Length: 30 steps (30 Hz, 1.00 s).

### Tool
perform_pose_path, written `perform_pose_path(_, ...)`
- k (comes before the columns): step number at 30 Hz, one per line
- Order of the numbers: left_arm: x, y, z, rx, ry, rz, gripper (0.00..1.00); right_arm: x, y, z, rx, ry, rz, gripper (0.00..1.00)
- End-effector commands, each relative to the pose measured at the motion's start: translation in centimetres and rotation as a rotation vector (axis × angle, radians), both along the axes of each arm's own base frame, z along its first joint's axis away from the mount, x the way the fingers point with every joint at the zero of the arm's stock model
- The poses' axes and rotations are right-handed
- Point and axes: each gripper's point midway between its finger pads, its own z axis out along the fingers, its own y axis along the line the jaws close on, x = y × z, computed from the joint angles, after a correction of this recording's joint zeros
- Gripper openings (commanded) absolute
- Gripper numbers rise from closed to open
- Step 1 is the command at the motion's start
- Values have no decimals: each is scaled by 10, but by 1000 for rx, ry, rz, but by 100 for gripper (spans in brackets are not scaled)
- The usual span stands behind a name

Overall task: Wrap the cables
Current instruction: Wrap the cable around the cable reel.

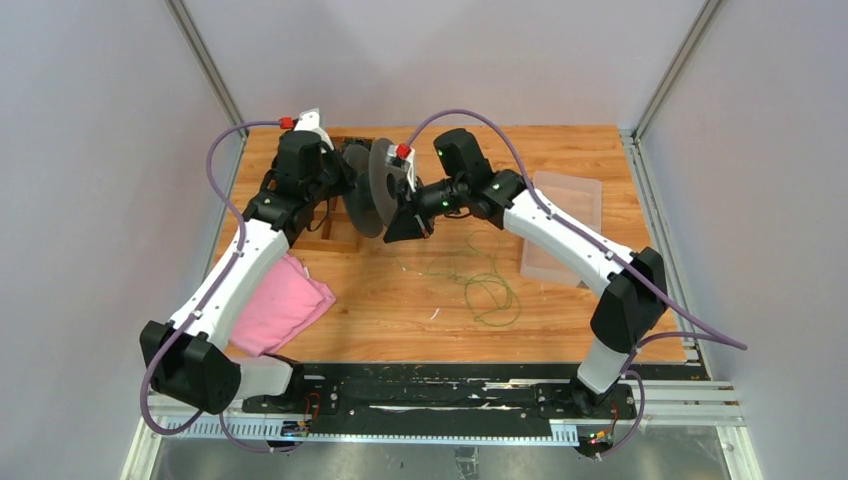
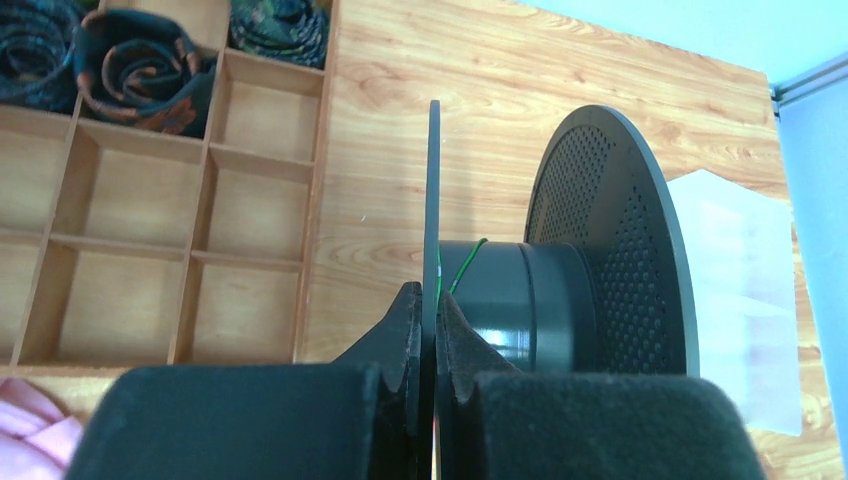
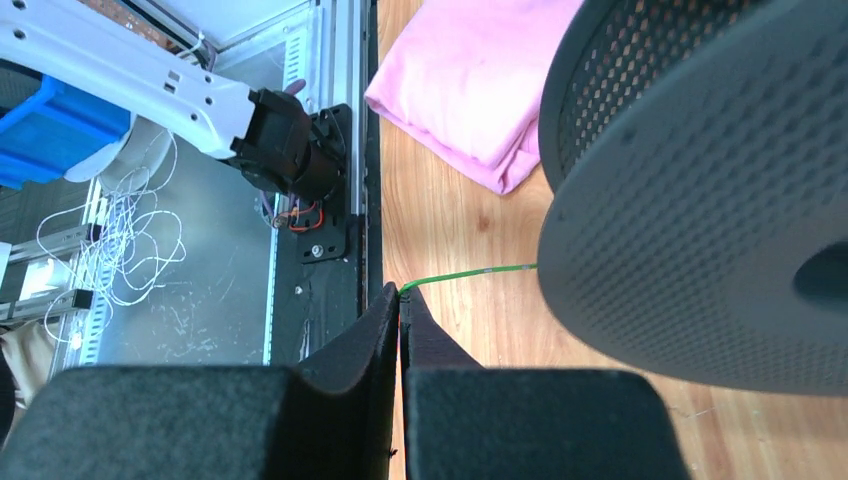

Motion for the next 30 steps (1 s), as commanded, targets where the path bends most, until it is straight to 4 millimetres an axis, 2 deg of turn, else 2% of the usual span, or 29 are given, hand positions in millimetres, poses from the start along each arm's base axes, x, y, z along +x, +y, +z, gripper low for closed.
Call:
perform_pose_path(1, 11, 2, 53, 68, -222, 23, 0, -16, 9, 18, -21, 83, 57, 1)
perform_pose_path(8, 3, -24, 48, 173, -251, -68, 0, 7, 13, 39, -13, 53, -13, 1)
perform_pose_path(14, -3, -39, 39, 256, -269, -139, 0, 25, 9, 60, 29, 77, -43, 1)
perform_pose_path(30, -14, -61, 32, 392, -314, -268, 0, 88, -34, 86, 121, 156, -181, 1)
